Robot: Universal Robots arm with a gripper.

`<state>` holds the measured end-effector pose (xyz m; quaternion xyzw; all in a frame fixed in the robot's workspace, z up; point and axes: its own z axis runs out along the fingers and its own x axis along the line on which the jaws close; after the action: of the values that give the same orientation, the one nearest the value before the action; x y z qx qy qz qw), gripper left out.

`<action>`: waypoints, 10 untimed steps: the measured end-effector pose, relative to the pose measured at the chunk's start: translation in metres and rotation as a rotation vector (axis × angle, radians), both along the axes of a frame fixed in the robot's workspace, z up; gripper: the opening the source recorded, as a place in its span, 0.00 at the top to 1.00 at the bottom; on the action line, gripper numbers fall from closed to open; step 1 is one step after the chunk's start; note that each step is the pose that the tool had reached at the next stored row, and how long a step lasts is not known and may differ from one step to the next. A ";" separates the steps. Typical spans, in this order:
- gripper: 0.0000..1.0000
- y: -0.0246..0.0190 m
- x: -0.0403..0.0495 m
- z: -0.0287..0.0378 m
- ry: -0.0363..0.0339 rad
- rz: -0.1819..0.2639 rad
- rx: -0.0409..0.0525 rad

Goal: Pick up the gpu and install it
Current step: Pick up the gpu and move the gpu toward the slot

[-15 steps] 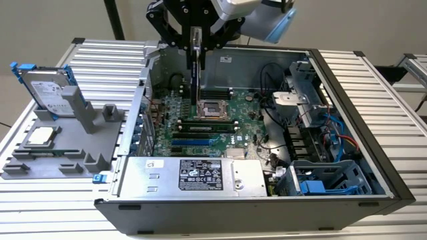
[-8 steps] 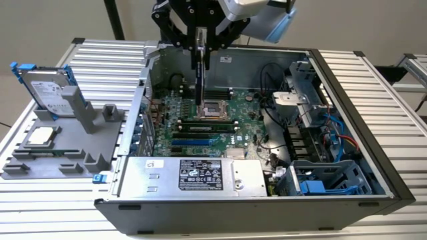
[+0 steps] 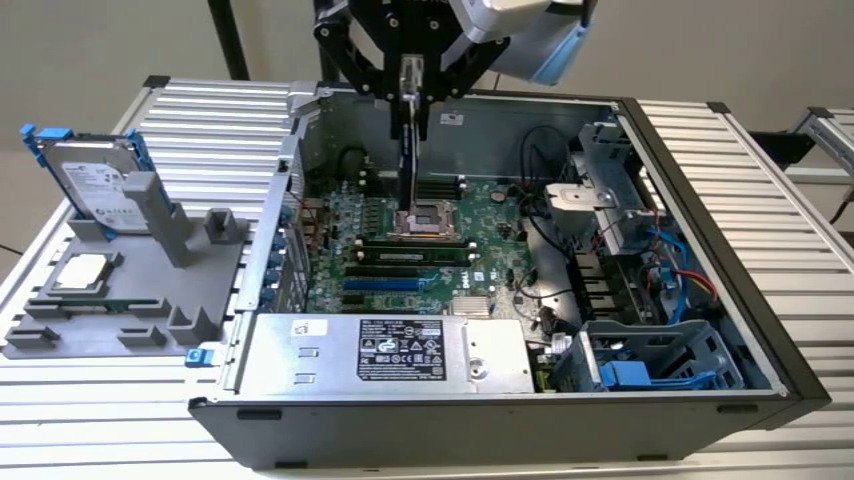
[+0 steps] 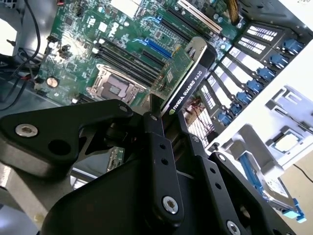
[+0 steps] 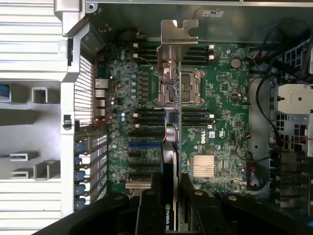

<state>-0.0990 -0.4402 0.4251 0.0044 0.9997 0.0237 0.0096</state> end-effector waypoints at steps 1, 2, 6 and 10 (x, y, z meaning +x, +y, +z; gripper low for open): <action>1.00 0.0000 0.0007 0.0000 0.0000 0.000 -0.0002; 1.00 0.0000 0.0014 0.0000 0.0000 0.000 -0.0003; 1.00 0.0000 0.0040 -0.0002 0.0000 0.000 -0.0010; 1.00 0.0000 0.0063 -0.0002 0.0000 0.000 -0.0018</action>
<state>-0.0927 -0.4402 0.4249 0.0044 0.9997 0.0228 0.0096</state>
